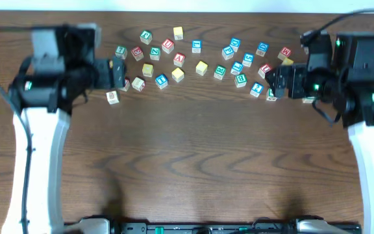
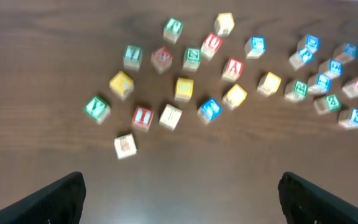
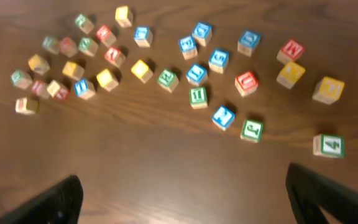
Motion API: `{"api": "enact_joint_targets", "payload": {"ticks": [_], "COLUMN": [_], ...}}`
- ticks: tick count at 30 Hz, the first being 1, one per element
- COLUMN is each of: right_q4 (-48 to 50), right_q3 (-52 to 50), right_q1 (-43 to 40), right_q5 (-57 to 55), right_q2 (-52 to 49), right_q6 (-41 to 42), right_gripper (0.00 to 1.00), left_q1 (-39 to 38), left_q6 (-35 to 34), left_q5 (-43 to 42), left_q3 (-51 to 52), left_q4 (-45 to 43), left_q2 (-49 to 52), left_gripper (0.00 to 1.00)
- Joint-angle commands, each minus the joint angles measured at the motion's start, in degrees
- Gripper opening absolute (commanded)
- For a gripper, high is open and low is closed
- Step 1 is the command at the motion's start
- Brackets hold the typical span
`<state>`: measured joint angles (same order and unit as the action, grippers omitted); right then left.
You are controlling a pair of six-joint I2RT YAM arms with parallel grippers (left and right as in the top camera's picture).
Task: Spell out AI2
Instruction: 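Move the left gripper over the blocks toward the red A block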
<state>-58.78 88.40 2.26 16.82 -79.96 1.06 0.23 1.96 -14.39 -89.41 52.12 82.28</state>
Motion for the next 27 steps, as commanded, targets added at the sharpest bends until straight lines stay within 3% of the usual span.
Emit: {"api": "enact_joint_targets", "payload": {"ticks": [1, 6, 10, 16, 27], "right_q4": [-3.32, -6.73, -5.01, -2.58, -3.19], "right_q3": [5.75, 9.99, 9.99, 9.99, 9.73], "right_q1": [0.42, 0.42, 0.39, 0.42, 0.42], "right_q5": [0.26, 0.26, 0.22, 0.28, 0.24], "right_q2": [-3.93, -8.61, -9.33, -9.31, -9.31], "right_q6": [-2.25, -2.45, -2.43, -2.4, -2.4], "right_gripper": [0.99, 0.99, 0.99, 0.99, 0.99], "left_q1": [-4.04, -7.98, -9.75, -12.41, -13.07], "left_q6": [-2.51, -2.49, -2.43, 2.03, 2.25], "left_q5": [6.71, 10.25, 10.6, 10.58, 10.58], "left_q3": [-11.61, -28.06, -35.8, -36.17, -35.69], "left_q4": [3.23, 10.43, 11.17, 7.61, -0.15], "left_q2": [7.23, 20.37, 28.74, 34.84, 43.43], "left_gripper": [0.98, 0.97, 0.98, 0.98, 0.95]}}
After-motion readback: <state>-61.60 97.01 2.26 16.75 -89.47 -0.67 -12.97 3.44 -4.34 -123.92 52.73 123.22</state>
